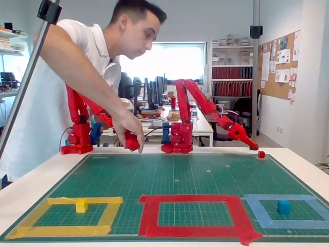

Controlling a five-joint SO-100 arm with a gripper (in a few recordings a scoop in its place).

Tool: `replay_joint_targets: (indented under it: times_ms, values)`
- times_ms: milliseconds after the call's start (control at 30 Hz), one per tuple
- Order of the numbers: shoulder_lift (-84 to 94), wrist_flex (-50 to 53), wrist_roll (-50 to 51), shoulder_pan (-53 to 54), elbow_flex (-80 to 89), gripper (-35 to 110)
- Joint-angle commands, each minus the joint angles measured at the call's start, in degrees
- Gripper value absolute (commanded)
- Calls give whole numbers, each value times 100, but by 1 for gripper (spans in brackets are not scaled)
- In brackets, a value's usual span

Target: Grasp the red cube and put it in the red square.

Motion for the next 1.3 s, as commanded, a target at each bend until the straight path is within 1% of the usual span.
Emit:
replay_joint_targets:
  times_ms: [0, 167, 333, 467, 900, 1267]
  values:
    - [79, -220, -62, 70, 26, 23]
    - [79, -220, -70, 70, 26, 23]
    - [-97, -220, -88, -149, 35, 23]
    - [-422, -220, -88, -272, -185, 23]
    - [-1450, -220, -88, -202, -1424, 23]
    - [-1529, -220, -88, -149, -1538, 23]
